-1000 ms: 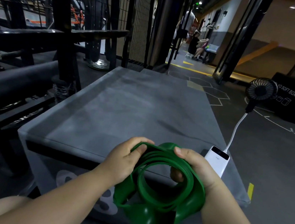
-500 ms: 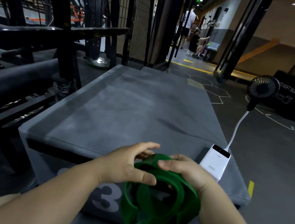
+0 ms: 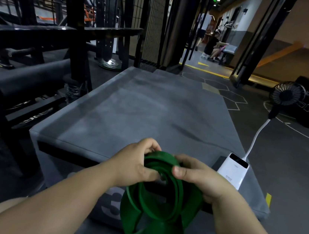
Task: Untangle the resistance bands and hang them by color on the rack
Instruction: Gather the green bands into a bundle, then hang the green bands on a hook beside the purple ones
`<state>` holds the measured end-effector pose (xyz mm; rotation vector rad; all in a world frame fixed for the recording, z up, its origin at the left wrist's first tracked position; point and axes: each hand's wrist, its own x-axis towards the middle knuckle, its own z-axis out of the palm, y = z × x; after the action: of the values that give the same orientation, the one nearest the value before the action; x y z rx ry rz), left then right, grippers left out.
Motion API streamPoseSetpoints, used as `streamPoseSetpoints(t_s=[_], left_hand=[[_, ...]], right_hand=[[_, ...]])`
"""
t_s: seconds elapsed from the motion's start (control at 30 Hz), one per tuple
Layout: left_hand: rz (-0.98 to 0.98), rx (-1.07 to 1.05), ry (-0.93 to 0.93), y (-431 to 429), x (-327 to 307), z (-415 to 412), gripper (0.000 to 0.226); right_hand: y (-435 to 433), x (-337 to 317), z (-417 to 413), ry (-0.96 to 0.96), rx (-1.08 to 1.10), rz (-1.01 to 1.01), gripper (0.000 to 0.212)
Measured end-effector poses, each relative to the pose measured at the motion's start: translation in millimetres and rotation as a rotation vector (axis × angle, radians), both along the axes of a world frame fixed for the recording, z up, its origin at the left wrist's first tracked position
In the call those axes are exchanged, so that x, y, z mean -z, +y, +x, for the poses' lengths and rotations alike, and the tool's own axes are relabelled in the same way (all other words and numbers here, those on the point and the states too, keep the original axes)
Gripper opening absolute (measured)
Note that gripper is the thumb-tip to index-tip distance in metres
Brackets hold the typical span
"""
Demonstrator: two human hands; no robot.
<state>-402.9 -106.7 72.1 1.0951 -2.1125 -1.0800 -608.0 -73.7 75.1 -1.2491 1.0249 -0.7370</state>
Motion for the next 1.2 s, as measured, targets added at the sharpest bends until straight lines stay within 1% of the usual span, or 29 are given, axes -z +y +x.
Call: streamPoseSetpoints(t_s=[0.07, 0.17, 0.23, 0.3, 0.4, 0.5, 0.6, 0.67, 0.73, 0.8, 0.9, 1.0, 1.07, 1.17, 1.2], left_hand=[[-0.016, -0.054, 0.006, -1.3, -2.3, 3.8, 0.039], [-0.001, -0.096, 0.035, -1.1, -5.2, 9.3, 0.036], [0.016, -0.111, 0.067, 0.2, -6.9, 15.4, 0.035], [0.024, -0.125, 0.099, 1.9, -10.3, 23.5, 0.035], [0.042, -0.115, 0.107, 3.5, -21.3, 38.7, 0.041], [0.034, -0.11, 0.098, 5.2, -33.5, 56.5, 0.044], [-0.017, -0.148, 0.081, 7.4, -43.8, 76.7, 0.042], [-0.024, -0.183, 0.066, 8.7, -49.1, 91.8, 0.042], [-0.004, -0.209, 0.066, 10.6, -55.2, 107.7, 0.042], [0.01, -0.221, 0.061, 13.5, -63.1, 125.1, 0.047], [-0.004, -0.216, -0.011, 20.5, -79.3, 151.6, 0.056], [-0.044, -0.268, -0.079, 28.0, -93.2, 177.2, 0.061], [-0.042, -0.312, -0.09, 32.9, -102.8, 192.6, 0.059], [-0.061, -0.385, -0.084, 40.2, -119.3, 209.1, 0.049], [-0.077, -0.421, -0.064, 41.8, -124.9, 213.2, 0.046]], right_hand=[[2.0, -5.6, 1.1, 0.132, -0.035, -0.063, 0.068], [-0.4, -7.3, 8.3, 0.403, 0.033, -0.197, 0.064], [-2.7, -6.0, 15.2, 0.465, 0.078, -0.278, 0.058], [-3.8, -4.6, 21.8, 0.433, 0.112, -0.348, 0.054], [-3.9, -6.3, 35.7, 0.272, 0.118, -0.394, 0.055], [-6.1, -11.5, 54.9, 0.136, 0.088, -0.388, 0.048], [-10.3, -20.4, 78.5, 0.056, 0.03, -0.354, 0.051], [-13.3, -27.2, 95.5, 0.07, 0.007, -0.341, 0.05], [-17.9, -34.1, 112.4, 0.167, 0.004, -0.392, 0.043], [-22.6, -41.6, 129.3, 0.196, 0.007, -0.436, 0.04], [-28.6, -58.4, 154.2, 0.118, -0.021, -0.487, 0.034], [-34.9, -73.8, 174.7, 0.043, -0.078, -0.512, 0.03], [-39.5, -83.8, 186.4, 0.019, -0.101, -0.515, 0.031], [-45.3, -103.2, 205.3, 0.013, -0.141, -0.55, 0.038], [-46.7, -111.3, 212.1, 0.015, -0.153, -0.571, 0.037]])
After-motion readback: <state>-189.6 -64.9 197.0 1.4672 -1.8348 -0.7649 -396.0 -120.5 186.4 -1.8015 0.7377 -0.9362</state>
